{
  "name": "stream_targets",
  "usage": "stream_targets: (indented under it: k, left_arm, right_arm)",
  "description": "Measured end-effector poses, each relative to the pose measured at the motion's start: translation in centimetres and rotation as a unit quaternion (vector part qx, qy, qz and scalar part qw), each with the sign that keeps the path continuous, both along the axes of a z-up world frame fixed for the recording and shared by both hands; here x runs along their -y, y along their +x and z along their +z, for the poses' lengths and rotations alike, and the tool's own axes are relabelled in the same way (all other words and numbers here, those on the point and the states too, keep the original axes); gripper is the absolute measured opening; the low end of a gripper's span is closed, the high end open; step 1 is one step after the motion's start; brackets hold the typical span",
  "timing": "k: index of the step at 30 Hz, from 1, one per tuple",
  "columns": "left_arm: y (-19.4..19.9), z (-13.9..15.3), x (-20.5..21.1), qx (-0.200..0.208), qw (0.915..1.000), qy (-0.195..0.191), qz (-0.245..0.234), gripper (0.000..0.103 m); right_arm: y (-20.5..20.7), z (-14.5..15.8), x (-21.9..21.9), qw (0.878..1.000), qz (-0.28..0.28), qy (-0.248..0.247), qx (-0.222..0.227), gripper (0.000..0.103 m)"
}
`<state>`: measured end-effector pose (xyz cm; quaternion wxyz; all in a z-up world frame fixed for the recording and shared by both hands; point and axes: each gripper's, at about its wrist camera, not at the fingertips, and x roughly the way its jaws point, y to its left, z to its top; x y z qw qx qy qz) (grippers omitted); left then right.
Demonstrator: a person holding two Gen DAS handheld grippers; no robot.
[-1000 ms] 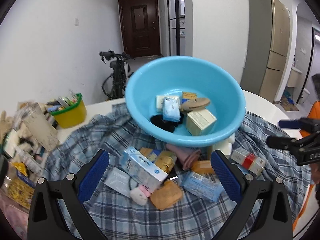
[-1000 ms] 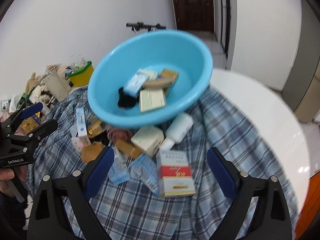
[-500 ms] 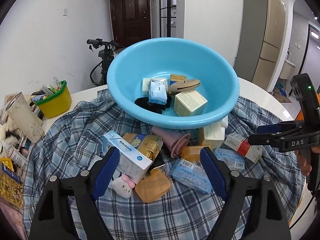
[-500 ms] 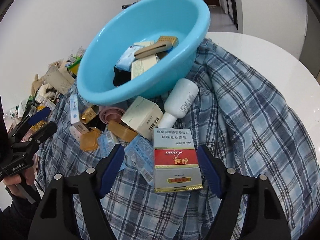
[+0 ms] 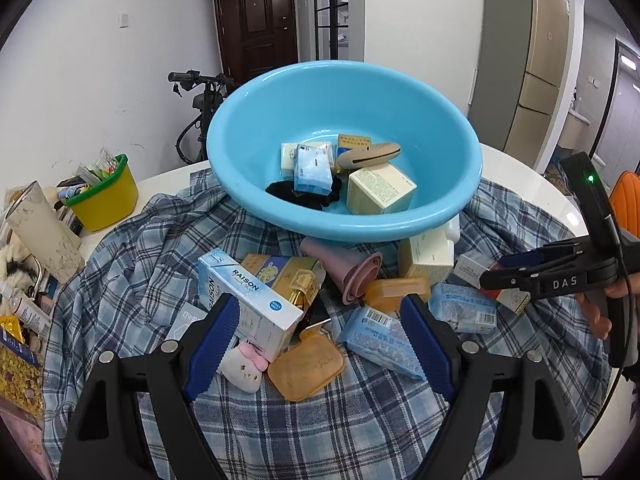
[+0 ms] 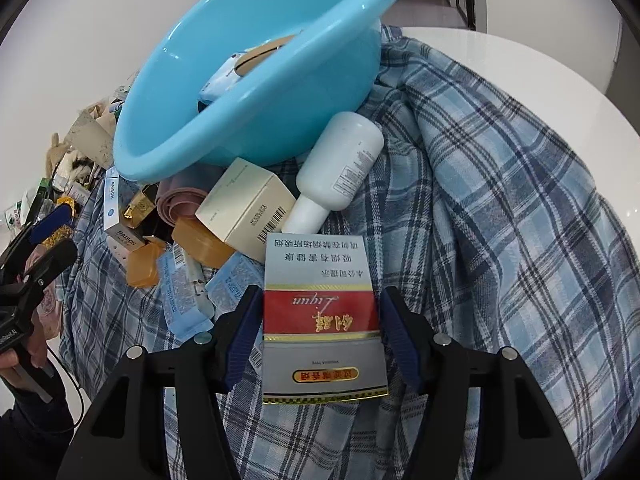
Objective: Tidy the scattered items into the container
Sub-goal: 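Grasp the white RAISON pack with the left gripper while the right gripper holds the Liqun box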
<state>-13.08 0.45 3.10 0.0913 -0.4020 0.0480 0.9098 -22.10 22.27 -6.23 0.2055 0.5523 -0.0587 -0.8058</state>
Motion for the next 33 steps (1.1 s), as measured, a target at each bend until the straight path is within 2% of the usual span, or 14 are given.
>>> stream_targets:
  k: [5, 7, 14, 16, 22, 28, 33]
  left_arm:
    - [-0.3, -0.7, 0.2, 0.010, 0.9999, -0.007, 0.004, 0.085]
    - [-0.4, -0.9, 0.4, 0.012, 0.9999, -0.011, 0.006, 0.085]
    - [-0.7, -2.0, 1.1, 0.023, 0.9989, -0.037, 0.019, 0.085]
    - [-0.9, -2.2, 1.5, 0.028, 0.9988, -0.032, 0.022, 0.085]
    - [-2.1, -3.1, 3.3, 0.049, 0.9978, 0.022, 0.039, 0.085]
    - [-2.8, -3.1, 4.5, 0.043, 0.9980, 0.013, 0.045, 0.085]
    - [-3.5, -3.0, 6.1, 0.052, 0.9965, 0.029, 0.059, 0.085]
  right_arm:
    - [0.1, -0.2, 0.5, 1.000, 0.004, 0.009, -0.005, 0.060]
    - [0.5, -0.1, 0.6, 1.000, 0.011, 0.018, -0.017, 0.056]
    - [2.0, 1.6, 1.2, 0.996, 0.016, 0.046, -0.073, 0.055]
    - [2.3, 2.2, 1.2, 0.996, 0.011, 0.041, -0.079, 0.055]
    - [3.6, 3.3, 1.4, 0.995, 0.015, 0.040, -0.087, 0.055]
    - [4.6, 3.0, 1.6, 0.993, 0.024, 0.063, -0.098, 0.055]
    - [4.9, 2.5, 1.8, 0.994, 0.029, 0.058, -0.092, 0.055]
